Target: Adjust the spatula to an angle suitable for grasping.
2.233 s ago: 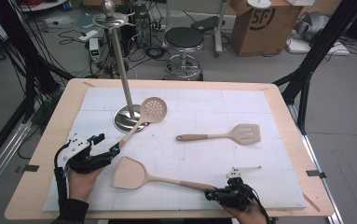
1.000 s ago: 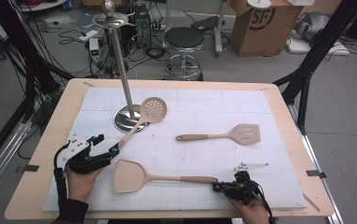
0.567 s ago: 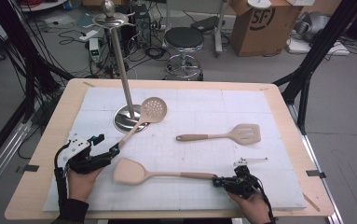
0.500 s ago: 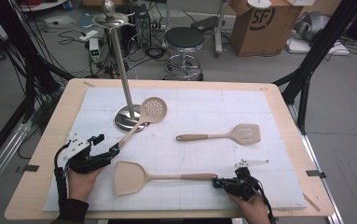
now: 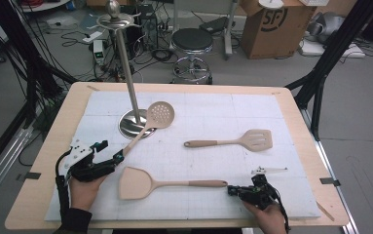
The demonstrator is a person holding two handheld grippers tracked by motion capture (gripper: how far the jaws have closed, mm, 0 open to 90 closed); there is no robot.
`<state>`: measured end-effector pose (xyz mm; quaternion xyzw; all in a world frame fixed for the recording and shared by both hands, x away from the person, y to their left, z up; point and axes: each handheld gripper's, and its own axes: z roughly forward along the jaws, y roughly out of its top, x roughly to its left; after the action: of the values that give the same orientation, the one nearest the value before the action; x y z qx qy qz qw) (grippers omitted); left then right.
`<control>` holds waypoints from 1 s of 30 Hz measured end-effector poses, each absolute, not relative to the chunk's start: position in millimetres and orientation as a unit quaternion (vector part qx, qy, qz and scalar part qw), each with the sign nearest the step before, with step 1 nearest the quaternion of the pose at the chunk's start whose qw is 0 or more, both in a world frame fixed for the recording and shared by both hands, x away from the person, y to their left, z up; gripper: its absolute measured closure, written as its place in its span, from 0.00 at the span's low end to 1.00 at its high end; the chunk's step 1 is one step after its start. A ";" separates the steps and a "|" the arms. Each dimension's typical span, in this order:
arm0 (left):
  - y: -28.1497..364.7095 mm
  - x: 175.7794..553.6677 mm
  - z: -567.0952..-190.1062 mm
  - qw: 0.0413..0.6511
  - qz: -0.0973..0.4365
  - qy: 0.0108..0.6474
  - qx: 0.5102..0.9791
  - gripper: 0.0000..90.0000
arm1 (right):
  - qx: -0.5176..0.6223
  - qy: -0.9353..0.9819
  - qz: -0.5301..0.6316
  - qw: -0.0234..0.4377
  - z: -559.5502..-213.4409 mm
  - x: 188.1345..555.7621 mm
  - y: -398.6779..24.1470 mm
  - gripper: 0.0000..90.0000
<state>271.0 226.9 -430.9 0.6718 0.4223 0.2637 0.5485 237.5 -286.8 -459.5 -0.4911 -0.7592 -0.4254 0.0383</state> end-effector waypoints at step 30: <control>224.8 274.2 -431.9 0.545 0.265 0.421 0.675 0.33 | -0.524 -0.734 -0.430 0.033 -459.8 296.4 -243.5 1.00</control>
<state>274.2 224.8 -431.9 0.6747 0.4212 0.2648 0.5453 296.4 -243.5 -459.8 -0.5240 -0.7344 -0.4301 0.0332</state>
